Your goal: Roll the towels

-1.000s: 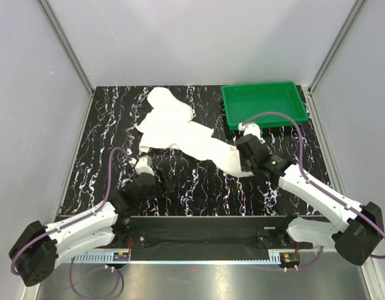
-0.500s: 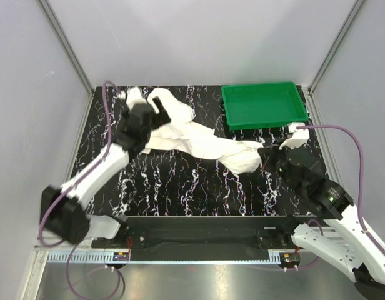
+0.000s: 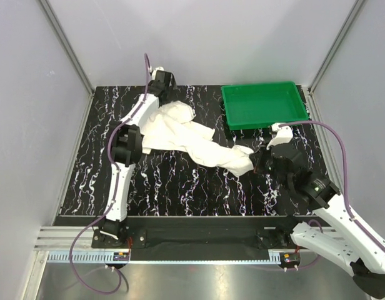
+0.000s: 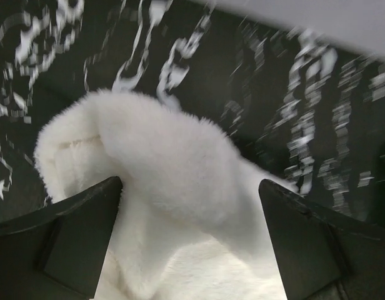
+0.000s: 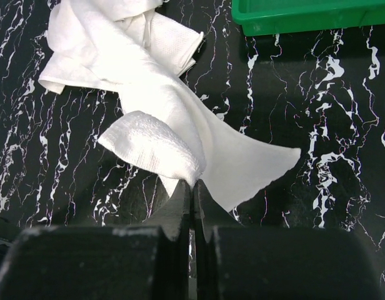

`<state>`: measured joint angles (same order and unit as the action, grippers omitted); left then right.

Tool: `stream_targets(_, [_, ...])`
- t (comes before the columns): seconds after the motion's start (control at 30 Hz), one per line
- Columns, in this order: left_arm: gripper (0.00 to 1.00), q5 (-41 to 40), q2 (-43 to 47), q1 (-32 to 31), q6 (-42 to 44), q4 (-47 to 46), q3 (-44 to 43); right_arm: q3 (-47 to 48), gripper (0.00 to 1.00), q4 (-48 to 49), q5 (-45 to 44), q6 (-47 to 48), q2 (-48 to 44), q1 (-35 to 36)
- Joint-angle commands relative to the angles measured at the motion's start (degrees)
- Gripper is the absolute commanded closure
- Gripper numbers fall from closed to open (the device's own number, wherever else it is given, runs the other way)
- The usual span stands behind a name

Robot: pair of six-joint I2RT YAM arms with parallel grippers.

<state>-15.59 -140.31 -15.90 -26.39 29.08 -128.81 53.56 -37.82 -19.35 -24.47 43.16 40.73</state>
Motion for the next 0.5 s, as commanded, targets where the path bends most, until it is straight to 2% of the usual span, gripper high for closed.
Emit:
stream_targets(0.0, [0.01,0.7,2.0,1.3,-0.5,5.3,0.5,0.8,1.00,-0.2,-0.3,0.3,-0.6,0.2])
stream_targets(0.13, [0.01,0.8,2.0,1.4,1.2,6.0,2.9,1.9,1.00,-0.6,-0.2,0.3,-0.3,0.1])
stream_targets(0.17, [0.12,0.9,1.6,1.4,2.0,6.9,2.7,2.0,1.00,-0.6,0.0,0.1,-0.4,0.2])
stream_targets(0.2, [0.29,2.1,0.9,1.6,2.4,7.0,2.7,1.9,1.00,-0.7,0.1,-0.3,-0.3,0.2])
stream_targets(0.23, [0.75,2.3,0.7,1.9,2.5,7.3,2.8,1.9,1.00,-0.8,0.3,-0.6,-0.2,0.2])
stream_targets(0.27, [1.00,2.2,0.7,2.3,2.1,7.8,2.8,1.7,1.00,-0.8,0.4,-0.9,-0.3,0.2])
stream_targets(0.47, [1.00,0.9,7.6,8.8,2.3,7.5,3.6,0.9,1.00,-1.5,-0.9,-2.8,-1.9,0.2])
